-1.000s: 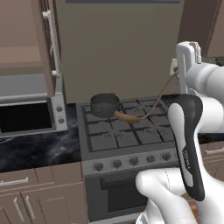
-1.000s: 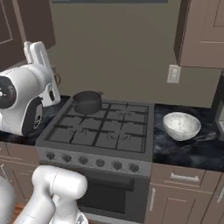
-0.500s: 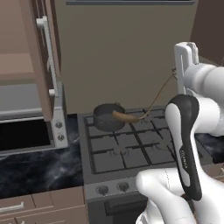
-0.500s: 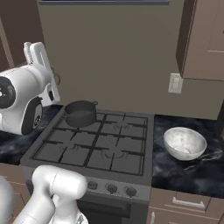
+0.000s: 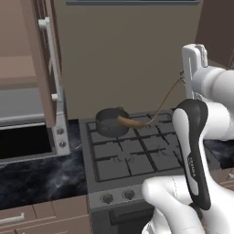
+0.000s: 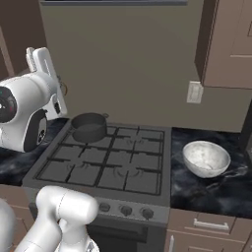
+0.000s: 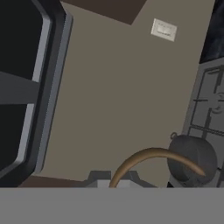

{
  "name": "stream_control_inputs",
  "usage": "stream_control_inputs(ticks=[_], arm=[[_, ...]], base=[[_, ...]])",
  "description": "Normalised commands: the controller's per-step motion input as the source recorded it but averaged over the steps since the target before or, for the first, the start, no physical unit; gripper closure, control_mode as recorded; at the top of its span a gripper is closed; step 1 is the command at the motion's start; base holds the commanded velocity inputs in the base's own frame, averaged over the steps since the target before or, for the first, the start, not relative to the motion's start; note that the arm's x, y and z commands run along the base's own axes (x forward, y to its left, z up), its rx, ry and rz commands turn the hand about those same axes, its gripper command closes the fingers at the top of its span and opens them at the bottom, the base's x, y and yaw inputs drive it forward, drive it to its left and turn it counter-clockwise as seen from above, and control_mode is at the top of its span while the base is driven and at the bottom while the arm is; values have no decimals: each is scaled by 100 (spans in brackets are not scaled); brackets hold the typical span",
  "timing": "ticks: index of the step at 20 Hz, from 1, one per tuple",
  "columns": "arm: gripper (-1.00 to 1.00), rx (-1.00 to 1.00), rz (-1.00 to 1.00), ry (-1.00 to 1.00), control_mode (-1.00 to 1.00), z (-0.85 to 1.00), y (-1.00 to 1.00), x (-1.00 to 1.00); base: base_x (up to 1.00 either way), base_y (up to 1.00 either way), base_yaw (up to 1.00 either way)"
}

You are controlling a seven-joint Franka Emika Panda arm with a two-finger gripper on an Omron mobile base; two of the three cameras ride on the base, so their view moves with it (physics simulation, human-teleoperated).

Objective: Open the cabinet and move the ladle to the pot. Then close the cabinet.

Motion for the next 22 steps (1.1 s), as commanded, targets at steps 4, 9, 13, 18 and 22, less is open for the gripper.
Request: stream_control_inputs(ticks=[4,9,13,18,22], arm=[[100,0,0,0,100,0,0,0],[100,0,0,0,100,0,0,0],[100,0,0,0,100,0,0,0],[100,0,0,0,100,0,0,0],[100,0,-12,0,-100,-11,-27,19]], base=[[49,-27,-35],[40,-31,-33],[28,-41,-30],[29,-55,-27],[18,-29,-13]])
